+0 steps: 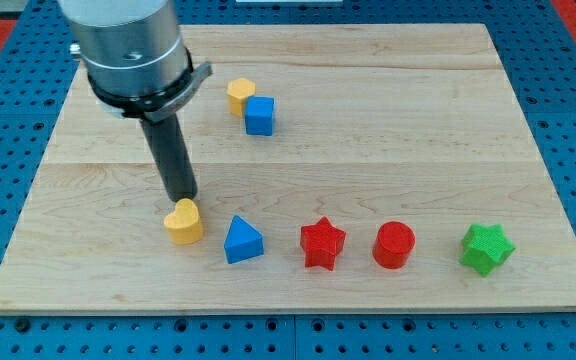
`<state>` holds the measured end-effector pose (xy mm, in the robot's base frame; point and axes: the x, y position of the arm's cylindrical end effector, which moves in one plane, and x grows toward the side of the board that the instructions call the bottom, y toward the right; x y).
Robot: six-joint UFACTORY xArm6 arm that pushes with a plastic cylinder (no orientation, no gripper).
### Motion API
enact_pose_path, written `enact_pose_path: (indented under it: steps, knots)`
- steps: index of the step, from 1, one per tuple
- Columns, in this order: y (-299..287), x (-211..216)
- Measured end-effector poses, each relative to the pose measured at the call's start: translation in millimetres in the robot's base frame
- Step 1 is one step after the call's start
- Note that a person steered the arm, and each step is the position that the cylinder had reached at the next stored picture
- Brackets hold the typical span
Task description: Push blue cube above yellow heart
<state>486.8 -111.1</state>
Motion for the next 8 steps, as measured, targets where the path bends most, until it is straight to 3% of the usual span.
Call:
enact_pose_path:
  steps: [2, 3, 4, 5, 6, 8]
  knots:
    - [6.2, 22.6]
    - [28.8, -3.1]
    - [105.1, -32.9]
    - [123.7, -88.4]
    - [101.3, -132.8]
    - [13.2, -110.1]
